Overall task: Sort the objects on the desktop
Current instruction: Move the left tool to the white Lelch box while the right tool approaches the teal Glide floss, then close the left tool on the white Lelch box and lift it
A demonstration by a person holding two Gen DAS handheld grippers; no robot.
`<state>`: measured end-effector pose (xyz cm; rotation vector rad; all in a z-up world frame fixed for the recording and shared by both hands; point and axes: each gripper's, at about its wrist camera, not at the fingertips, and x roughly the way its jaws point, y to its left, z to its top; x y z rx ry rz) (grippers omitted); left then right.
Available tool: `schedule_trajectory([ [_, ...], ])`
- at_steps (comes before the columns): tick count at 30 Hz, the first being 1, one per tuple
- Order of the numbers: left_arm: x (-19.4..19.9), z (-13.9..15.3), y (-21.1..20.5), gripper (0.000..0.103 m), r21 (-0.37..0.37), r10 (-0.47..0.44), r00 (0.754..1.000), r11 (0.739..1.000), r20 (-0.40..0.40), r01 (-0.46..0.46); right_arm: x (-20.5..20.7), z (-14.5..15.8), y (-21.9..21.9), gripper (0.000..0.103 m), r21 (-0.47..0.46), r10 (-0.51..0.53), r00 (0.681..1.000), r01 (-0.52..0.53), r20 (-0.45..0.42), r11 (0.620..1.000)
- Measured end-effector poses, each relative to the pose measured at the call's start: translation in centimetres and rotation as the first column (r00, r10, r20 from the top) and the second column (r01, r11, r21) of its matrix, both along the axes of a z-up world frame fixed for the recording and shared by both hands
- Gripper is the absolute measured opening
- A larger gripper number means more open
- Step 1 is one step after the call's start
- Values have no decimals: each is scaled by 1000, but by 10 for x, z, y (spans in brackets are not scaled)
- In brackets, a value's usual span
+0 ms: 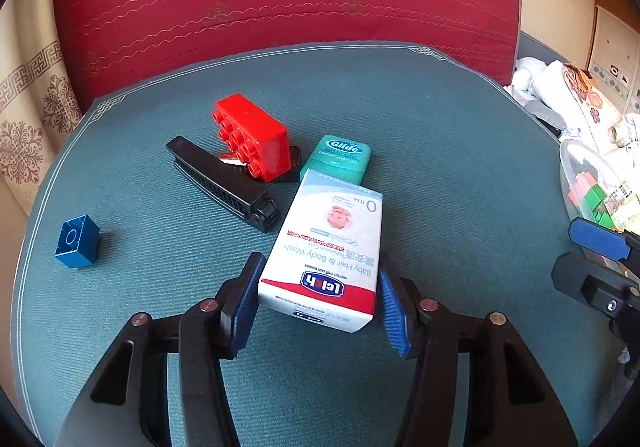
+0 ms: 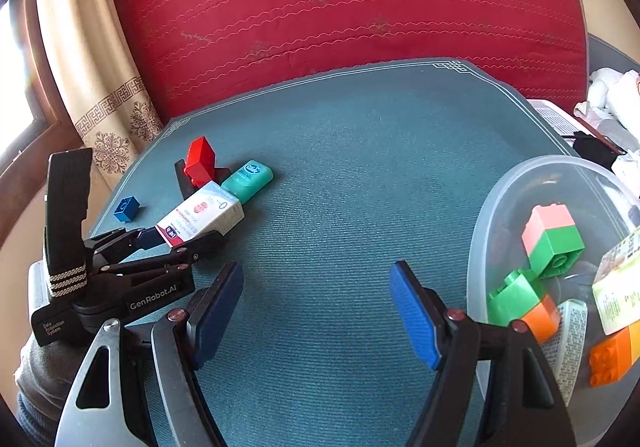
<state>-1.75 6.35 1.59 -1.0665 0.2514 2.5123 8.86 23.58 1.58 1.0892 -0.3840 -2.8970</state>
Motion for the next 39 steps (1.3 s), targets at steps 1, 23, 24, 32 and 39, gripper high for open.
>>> schedule_trajectory([
  [1, 1, 0, -2, 56, 4, 6, 1000, 1000, 4, -6, -1, 0, 1, 79, -2, 0, 1000, 0, 5, 1000],
  [23, 7, 1, -15, 50, 55, 84, 996, 995, 18, -85, -25, 0, -15, 79, 12, 43, 999, -44, 32, 999],
  [24, 8, 3, -19, 50, 61, 101, 995, 993, 10, -101, -28, 0, -16, 79, 11, 51, 998, -51, 35, 999],
  [32, 21, 16, -63, 50, 118, 248, 968, 963, -36, -242, -68, -9, -39, 79, 13, 119, 990, -120, 77, 993],
  [39, 19, 10, -74, 50, 149, 273, 962, 952, -4, -269, -107, -20, -49, 79, 84, 110, 989, -118, 99, 989],
])
